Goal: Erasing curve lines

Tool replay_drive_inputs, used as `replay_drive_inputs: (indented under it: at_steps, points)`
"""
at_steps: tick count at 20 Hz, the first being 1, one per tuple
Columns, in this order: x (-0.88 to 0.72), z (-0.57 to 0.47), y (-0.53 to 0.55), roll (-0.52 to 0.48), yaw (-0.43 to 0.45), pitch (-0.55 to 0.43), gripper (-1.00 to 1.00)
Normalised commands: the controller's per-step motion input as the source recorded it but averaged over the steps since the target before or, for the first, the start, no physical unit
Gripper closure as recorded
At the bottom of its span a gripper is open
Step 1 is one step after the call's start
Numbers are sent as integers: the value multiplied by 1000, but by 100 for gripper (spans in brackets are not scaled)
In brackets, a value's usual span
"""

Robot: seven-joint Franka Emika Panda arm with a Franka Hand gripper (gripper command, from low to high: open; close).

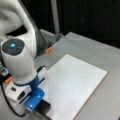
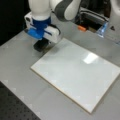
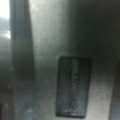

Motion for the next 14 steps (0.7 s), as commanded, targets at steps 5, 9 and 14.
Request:
replay_drive_inputs:
  at_steps: [5, 9, 14]
  points:
    - [160, 54, -173, 43, 126, 78, 100]
    - [153, 76, -169, 47, 117, 80, 100]
    - [151, 67, -172, 51, 110, 74, 100]
